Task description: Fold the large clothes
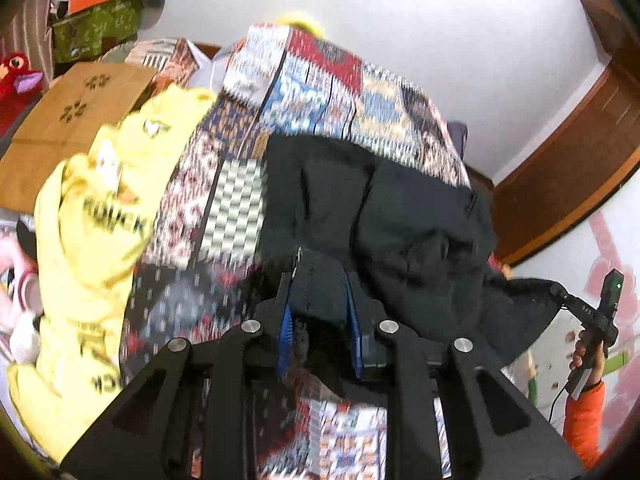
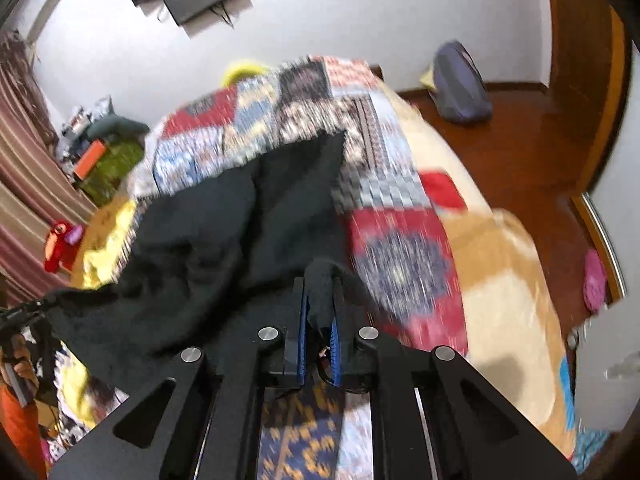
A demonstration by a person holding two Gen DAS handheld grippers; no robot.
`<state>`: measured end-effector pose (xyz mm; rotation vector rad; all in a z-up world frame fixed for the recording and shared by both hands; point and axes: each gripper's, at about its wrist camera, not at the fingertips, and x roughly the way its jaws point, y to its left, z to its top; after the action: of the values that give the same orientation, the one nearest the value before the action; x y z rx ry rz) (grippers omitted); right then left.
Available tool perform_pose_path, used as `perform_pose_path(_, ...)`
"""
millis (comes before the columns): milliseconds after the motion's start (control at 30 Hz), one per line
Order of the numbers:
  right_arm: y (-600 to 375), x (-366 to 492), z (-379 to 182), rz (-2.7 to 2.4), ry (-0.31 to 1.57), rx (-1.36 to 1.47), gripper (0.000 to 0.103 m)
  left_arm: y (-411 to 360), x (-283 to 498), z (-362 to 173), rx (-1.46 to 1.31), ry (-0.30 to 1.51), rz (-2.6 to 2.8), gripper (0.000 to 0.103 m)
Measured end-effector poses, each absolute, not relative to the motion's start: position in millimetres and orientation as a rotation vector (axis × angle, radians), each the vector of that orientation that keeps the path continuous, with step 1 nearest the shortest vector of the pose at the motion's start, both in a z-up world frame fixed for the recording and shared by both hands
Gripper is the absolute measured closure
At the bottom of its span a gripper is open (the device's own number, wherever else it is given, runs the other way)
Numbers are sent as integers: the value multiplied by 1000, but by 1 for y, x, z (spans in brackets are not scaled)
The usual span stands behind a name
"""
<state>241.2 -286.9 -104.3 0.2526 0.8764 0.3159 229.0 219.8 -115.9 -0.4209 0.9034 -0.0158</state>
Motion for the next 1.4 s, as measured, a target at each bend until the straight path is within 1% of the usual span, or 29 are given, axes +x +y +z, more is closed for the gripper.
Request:
perform_pose_path(33, -284, 253, -96, 311, 858, 240, 95, 222, 237, -112, -419, 895, -14, 83)
perform_pose_path(167, -269, 300, -84, 275, 808, 188, 95, 224, 285, -98, -387, 863, 11, 83)
perform_pose_path(267, -263, 338, -87, 272, 831, 206, 95, 233, 324, -97, -411, 857, 42, 84)
perform_pose_path(367, -255, 376, -101, 240, 848, 217, 95, 246, 365, -111, -431, 865, 95, 84)
perform_pose_path(500, -252, 419, -130, 202, 904, 259, 95, 268, 417, -154, -463, 914, 171, 84)
perform_pose_path(600, -251, 446, -165, 189, 968, 314, 95, 278, 444, -192, -486, 965, 200, 83)
perform_pose_path(733, -242, 467, -204, 164, 1029, 322, 95, 273, 470, -246, -458, 1046, 232, 82)
perform_pose_path(833, -235, 467, -217, 152, 1018, 266, 94, 266, 478, -269, -430, 1067, 246, 79)
perform_pose_path(900, -235, 465, -217, 148, 1003, 242, 94, 258, 481, -274, -379, 1058, 269, 77)
perform_pose_path(933, -234, 463, -214, 146, 996, 222, 93, 254, 481, -273, -344, 1053, 278, 76)
perform_pose_path(967, -234, 463, -213, 143, 991, 202, 88, 250, 481, -270, -307, 1056, 288, 75)
perform_pose_path(1033, -238, 458, -205, 115, 995, 145, 82, 245, 479, -262, -238, 1066, 300, 71)
perform_pose_path(1100, -244, 453, -195, 111, 1018, 134, 72, 246, 471, -249, -195, 1064, 313, 67)
perform_pose_path(1133, -247, 450, -190, 118, 1020, 144, 70, 247, 470, -244, -184, 1058, 314, 64)
perform_pose_path(1200, -257, 436, -170, 133, 988, 179, 68, 251, 457, -224, -161, 1027, 310, 61)
perform_pose_path(1300, -258, 417, -143, 147, 935, 165, 67, 249, 439, -194, -122, 979, 293, 60)
perform_pose_path(1400, -243, 392, -116, 188, 869, 89, 65, 236, 423, -164, -61, 925, 267, 59)
